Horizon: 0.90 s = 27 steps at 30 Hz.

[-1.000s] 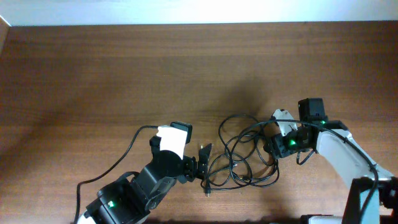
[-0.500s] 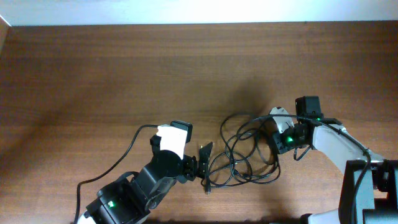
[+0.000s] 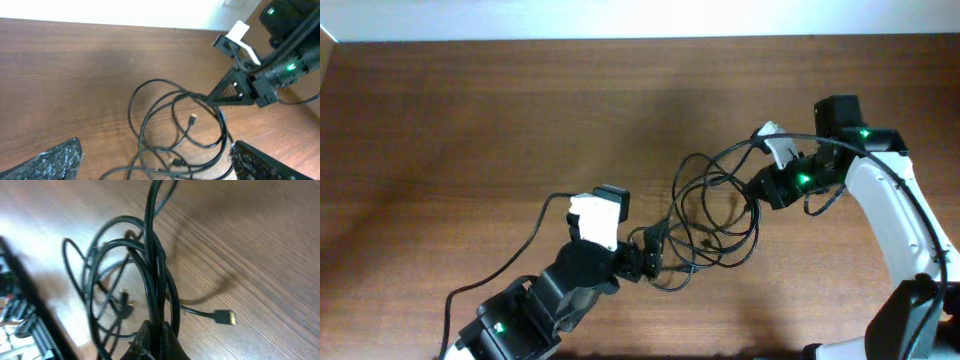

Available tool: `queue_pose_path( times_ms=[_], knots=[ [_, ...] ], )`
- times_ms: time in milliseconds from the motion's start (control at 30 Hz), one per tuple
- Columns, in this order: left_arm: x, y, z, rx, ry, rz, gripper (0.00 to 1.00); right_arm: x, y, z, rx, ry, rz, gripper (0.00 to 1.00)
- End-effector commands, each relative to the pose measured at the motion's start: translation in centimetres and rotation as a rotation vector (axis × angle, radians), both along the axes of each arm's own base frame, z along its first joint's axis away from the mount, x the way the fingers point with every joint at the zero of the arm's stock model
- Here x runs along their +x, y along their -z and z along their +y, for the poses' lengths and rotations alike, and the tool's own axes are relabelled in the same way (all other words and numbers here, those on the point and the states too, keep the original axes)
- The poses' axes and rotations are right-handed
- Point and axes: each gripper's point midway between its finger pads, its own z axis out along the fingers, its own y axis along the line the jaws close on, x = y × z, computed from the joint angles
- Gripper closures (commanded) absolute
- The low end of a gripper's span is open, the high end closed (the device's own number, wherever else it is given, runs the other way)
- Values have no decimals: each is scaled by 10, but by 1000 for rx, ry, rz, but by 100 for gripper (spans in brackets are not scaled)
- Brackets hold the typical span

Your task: Untangle cables

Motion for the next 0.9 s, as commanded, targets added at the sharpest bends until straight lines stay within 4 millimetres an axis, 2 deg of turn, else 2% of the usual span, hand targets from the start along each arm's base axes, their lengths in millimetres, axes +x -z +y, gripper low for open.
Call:
queue_pose_path(
  times_ms=[0,67,100,133,167,200,233,300,467,533,600,633,733,767,867],
  knots=[
    [3,-9,1,-23,-17,-22,9,-4,-53,30,229,-155,-159,96],
    [4,-9,2,-17,-25,-27,16,-12,-80,40,321,-176,-218,96],
    [6,-9,4,2,-25,-41,25,-16,-94,43,357,-187,-249,96],
    [10,-11,9,14,-37,-57,29,-25,-116,48,400,-215,-315,96],
    [13,-13,10,17,-40,-69,28,-32,-129,50,418,-231,-360,96],
    [16,-19,10,33,-33,-108,21,-41,-144,50,419,-244,-413,96],
    [17,-27,8,24,-27,-141,10,-53,-160,50,415,-258,-473,96],
    [20,-41,5,-23,-27,-180,2,-74,-184,51,402,-282,-579,96],
    [19,-47,1,-39,-7,-201,1,-122,-231,56,452,-355,-770,96],
    [19,-47,1,-39,-7,-201,1,-134,-241,58,471,-378,-817,96],
    [14,-46,-7,-50,44,-190,2,-148,-251,60,496,-404,-856,96],
    [10,-44,-15,-29,105,-197,2,-151,-253,60,500,-409,-865,96],
    [-17,-33,-53,157,462,-329,1,-155,-254,61,514,-415,-863,96],
    [-22,-30,-59,205,530,-373,1,-157,-256,62,527,-420,-862,96],
    [-22,-30,-59,218,538,-384,1,-158,-256,62,533,-420,-855,96]
  ],
)
